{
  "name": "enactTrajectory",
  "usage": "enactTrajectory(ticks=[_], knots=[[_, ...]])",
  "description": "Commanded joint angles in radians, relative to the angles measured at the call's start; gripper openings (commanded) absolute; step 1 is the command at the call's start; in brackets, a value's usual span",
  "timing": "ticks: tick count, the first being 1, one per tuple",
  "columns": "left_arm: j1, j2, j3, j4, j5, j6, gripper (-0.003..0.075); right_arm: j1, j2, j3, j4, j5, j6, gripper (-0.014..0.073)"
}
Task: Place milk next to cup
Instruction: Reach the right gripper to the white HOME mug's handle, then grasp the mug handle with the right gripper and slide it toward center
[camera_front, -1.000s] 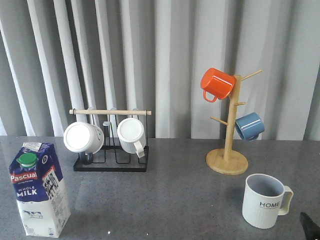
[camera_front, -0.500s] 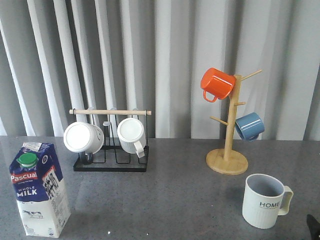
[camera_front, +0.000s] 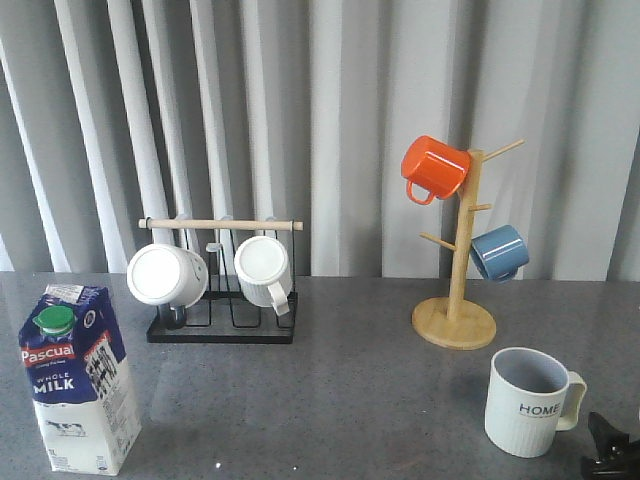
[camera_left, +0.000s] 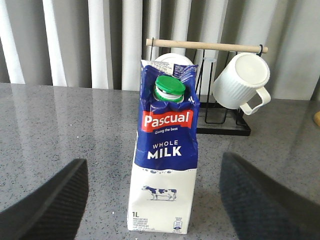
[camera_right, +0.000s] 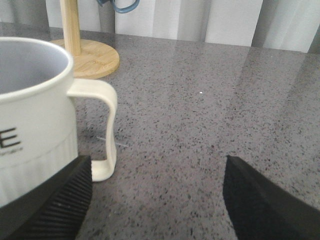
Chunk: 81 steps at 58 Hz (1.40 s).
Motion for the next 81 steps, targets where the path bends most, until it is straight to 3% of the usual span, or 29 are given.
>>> enactTrajectory(ticks=[1, 36, 47, 53, 56, 64, 72, 81], knots=[[0.003, -0.001, -0.032, -0.006, -0.070, -0.012, 0.0520, -0.005, -0.014, -0.046, -0.012, -0.081, 0.015, 0.0538], [0.003, -0.001, -0.032, -0.006, -0.070, -0.012, 0.0520, -0.005, 0.096, -0.157, -0.056, -0.076, 0.046, 0.0538], [0.003, -0.001, -0.032, -0.006, -0.070, -0.012, 0.0520, -0.005, 0.162, -0.232, -0.108, -0.070, 0.121, 0.0522], [0.003, -0.001, -0.032, -0.006, -0.070, -0.012, 0.0520, -0.004, 0.202, -0.282, -0.177, -0.053, 0.162, 0.0442], [0.003, -0.001, -0.032, -0.006, -0.070, -0.012, 0.0520, -0.003, 0.221, -0.304, -0.210, -0.045, 0.190, 0.0349], [0.003, -0.001, -0.032, -0.006, -0.070, -0.012, 0.0520, -0.001, 0.224, -0.313, -0.242, -0.034, 0.299, -0.0020], [0.003, -0.001, -0.032, -0.006, -0.070, -0.012, 0.0520, 0.038, 0.191, -0.313, -0.257, 0.000, 0.329, -0.0003], [0.003, -0.001, -0.032, -0.006, -0.070, -0.012, 0.0520, 0.160, 0.117, -0.311, -0.204, 0.061, 0.337, -0.0003]])
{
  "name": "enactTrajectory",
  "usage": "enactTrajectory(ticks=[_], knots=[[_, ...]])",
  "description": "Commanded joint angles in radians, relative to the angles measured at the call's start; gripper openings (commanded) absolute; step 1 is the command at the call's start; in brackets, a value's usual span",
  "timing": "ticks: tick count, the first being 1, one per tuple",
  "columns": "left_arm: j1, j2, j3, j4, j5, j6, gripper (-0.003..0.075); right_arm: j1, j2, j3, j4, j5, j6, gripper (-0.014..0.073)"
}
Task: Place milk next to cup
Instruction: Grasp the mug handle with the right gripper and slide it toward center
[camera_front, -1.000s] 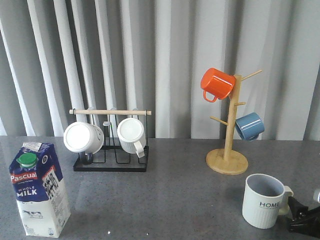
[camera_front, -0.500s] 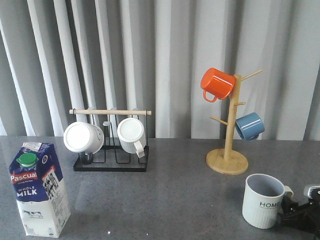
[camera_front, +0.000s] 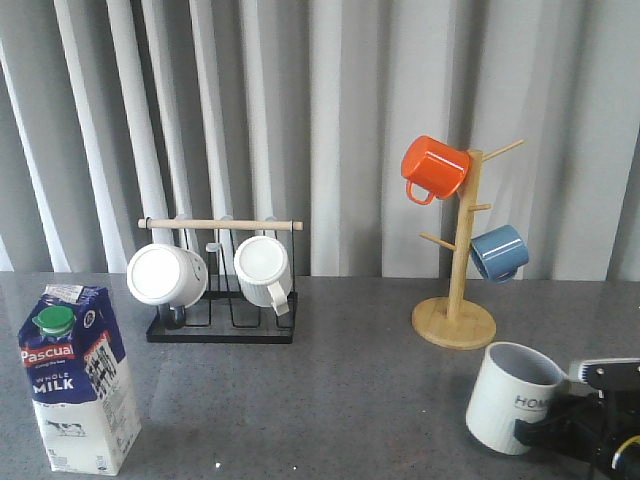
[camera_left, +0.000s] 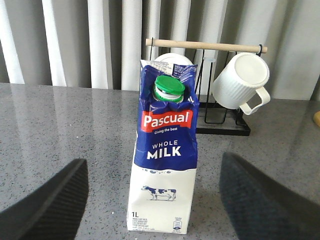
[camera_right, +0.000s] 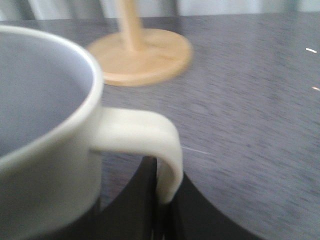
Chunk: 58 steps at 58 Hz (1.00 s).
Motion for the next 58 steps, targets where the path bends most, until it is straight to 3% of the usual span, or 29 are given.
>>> enactTrajectory(ticks=[1, 10, 28, 35, 58], knots=[[0.003, -0.001, -0.032, -0.006, -0.070, -0.011, 0.0520, 0.078, -0.099, -0.025, 0.053, -0.053, 0.009, -0.0003], [0.003, -0.001, -0.032, -0.006, -0.070, -0.011, 0.0520, 0.242, -0.165, -0.026, 0.231, 0.004, -0.048, -0.0003], [0.003, -0.001, -0.032, -0.006, -0.070, -0.011, 0.0520, 0.575, -0.126, -0.086, 0.781, 0.084, -0.525, -0.0003], [0.003, -0.001, -0.032, -0.006, -0.070, -0.011, 0.0520, 0.652, -0.073, -0.123, 0.931, 0.036, -0.606, -0.0003], [0.003, -0.001, -0.032, -0.006, -0.070, -0.011, 0.0520, 0.718, 0.044, -0.201, 1.046, -0.089, -0.720, -0.0003]])
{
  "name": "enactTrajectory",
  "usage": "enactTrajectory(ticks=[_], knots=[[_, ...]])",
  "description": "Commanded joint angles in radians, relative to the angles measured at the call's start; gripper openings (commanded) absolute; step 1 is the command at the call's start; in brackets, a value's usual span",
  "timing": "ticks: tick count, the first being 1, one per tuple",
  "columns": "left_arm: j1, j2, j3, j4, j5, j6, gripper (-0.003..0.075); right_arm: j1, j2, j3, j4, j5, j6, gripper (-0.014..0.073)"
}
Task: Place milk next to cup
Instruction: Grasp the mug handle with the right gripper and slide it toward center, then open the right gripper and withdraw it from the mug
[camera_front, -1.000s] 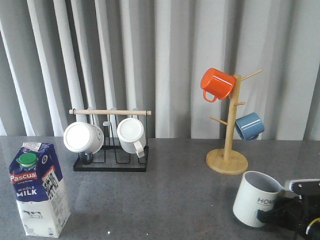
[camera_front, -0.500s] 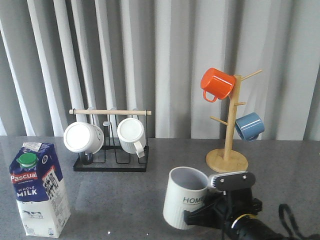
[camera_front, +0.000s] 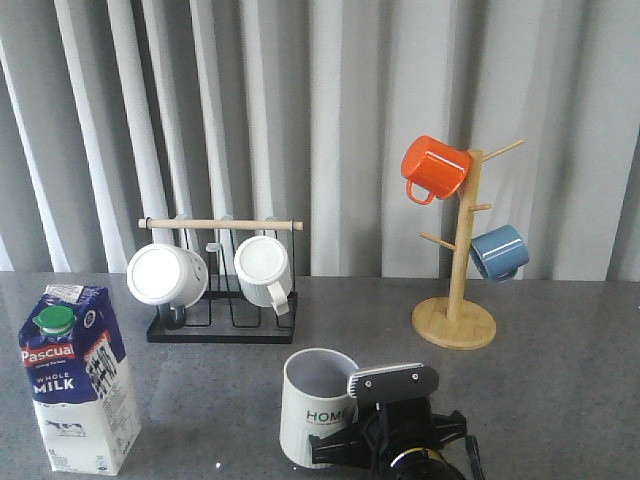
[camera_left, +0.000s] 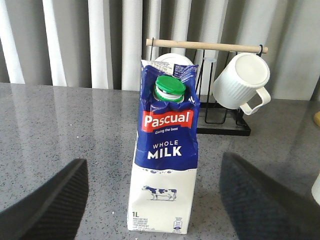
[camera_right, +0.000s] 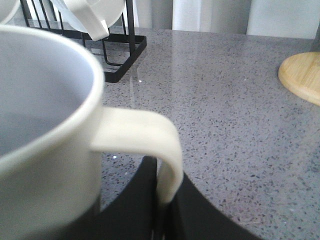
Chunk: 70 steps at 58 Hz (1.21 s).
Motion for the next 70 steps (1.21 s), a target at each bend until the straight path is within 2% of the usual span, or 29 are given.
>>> enactTrajectory(ticks=[1, 11, 24, 30, 37, 47, 59, 70], knots=[[0.003, -0.001, -0.032, -0.006, -0.070, -0.011, 0.0520, 0.000, -0.030, -0.029, 0.026, -0.102, -0.059, -0.0003], [0.003, -0.001, -0.032, -0.006, -0.070, -0.011, 0.0520, 0.000, -0.004, -0.028, 0.067, -0.102, -0.148, -0.0003], [0.003, -0.001, -0.032, -0.006, -0.070, -0.011, 0.0520, -0.001, 0.006, -0.028, 0.052, -0.108, -0.154, 0.0041], [0.003, -0.001, -0.032, -0.006, -0.070, -0.011, 0.0520, -0.001, 0.005, -0.027, 0.024, -0.103, -0.153, 0.0094], [0.003, -0.001, -0.032, -0.006, -0.070, -0.011, 0.0520, 0.000, -0.017, -0.020, 0.005, -0.070, -0.137, 0.0199], [0.003, -0.001, -0.032, -0.006, -0.070, -0.011, 0.0520, -0.001, -0.067, 0.044, -0.001, -0.099, -0.087, 0.0307], [0.003, -0.001, -0.032, -0.006, -0.070, -0.011, 0.0520, 0.000, -0.181, 0.166, -0.069, -0.111, -0.063, 0.0318], [0.003, -0.001, -0.032, -0.006, -0.070, -0.011, 0.0520, -0.002, -0.387, 0.291, -0.187, -0.070, -0.017, 0.0318]])
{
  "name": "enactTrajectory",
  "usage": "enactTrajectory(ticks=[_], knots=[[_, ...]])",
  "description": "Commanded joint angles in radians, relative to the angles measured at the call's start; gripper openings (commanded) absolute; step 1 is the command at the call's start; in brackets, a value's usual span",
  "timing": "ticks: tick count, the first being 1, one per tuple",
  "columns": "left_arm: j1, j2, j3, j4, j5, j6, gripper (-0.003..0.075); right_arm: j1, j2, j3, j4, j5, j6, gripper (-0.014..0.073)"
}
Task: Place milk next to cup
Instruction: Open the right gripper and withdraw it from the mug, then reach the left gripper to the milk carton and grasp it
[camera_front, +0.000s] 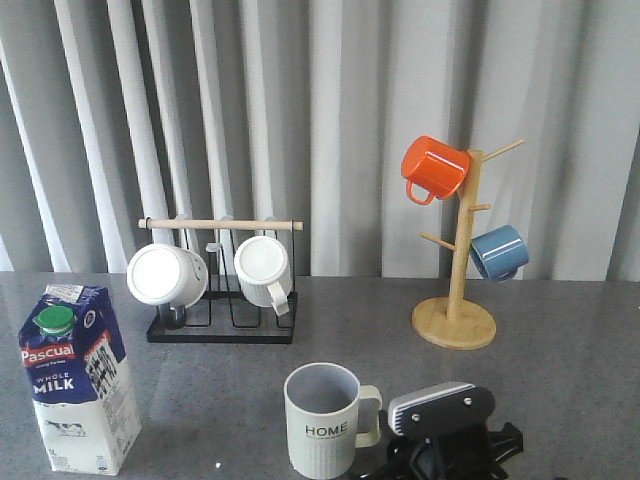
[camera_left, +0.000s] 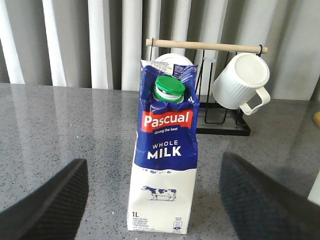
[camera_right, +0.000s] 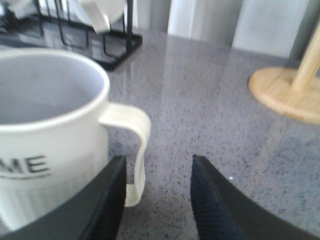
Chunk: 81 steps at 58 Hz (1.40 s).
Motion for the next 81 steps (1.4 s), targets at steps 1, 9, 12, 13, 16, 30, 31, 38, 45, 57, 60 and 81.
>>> enactTrajectory(ticks=[1, 9, 12, 13, 16, 30, 31, 38, 45, 57, 60, 81], knots=[[0.003, -0.001, -0.032, -0.006, -0.070, -0.011, 0.0520, -0.004, -0.151, 0.027, -0.107, -0.032, 0.014, 0.0318], [0.003, -0.001, -0.032, -0.006, -0.070, -0.011, 0.0520, -0.084, -0.316, 0.042, -0.309, 0.163, 0.073, 0.0318], [0.003, -0.001, -0.032, -0.006, -0.070, -0.011, 0.0520, -0.127, -0.367, 0.041, -0.379, 0.243, 0.137, 0.0318], [0.003, -0.001, -0.032, -0.006, -0.070, -0.011, 0.0520, -0.147, -0.389, 0.041, -0.408, 0.274, 0.170, 0.0318], [0.003, -0.001, -0.032, -0.006, -0.070, -0.011, 0.0520, -0.195, -0.438, 0.041, -0.477, 0.343, 0.244, 0.0318], [0.003, -0.001, -0.032, -0.006, -0.070, -0.011, 0.0520, -0.376, -0.707, 0.043, -0.730, 0.549, 0.470, 0.0293], [0.003, -0.001, -0.032, -0.006, -0.070, -0.011, 0.0520, -0.382, -0.722, 0.043, -0.737, 0.558, 0.478, 0.0283], [0.003, -0.001, -0.032, -0.006, -0.070, -0.011, 0.0520, -0.421, -0.841, 0.044, -0.757, 0.623, 0.475, 0.0182], [0.003, -0.001, -0.032, -0.006, -0.070, -0.011, 0.0520, -0.463, -0.943, 0.111, -0.760, 0.543, 0.476, -0.0020], [0.003, -0.001, -0.032, -0.006, -0.070, -0.011, 0.0520, -0.508, -1.043, 0.252, -0.710, 0.373, 0.483, -0.0010], [0.003, -0.001, -0.032, -0.006, -0.070, -0.011, 0.0520, -0.508, -1.051, 0.253, -0.713, 0.383, 0.483, -0.0010], [0.003, -0.001, -0.032, -0.006, -0.070, -0.011, 0.0520, -0.508, -1.057, 0.253, -0.713, 0.383, 0.483, -0.0010]])
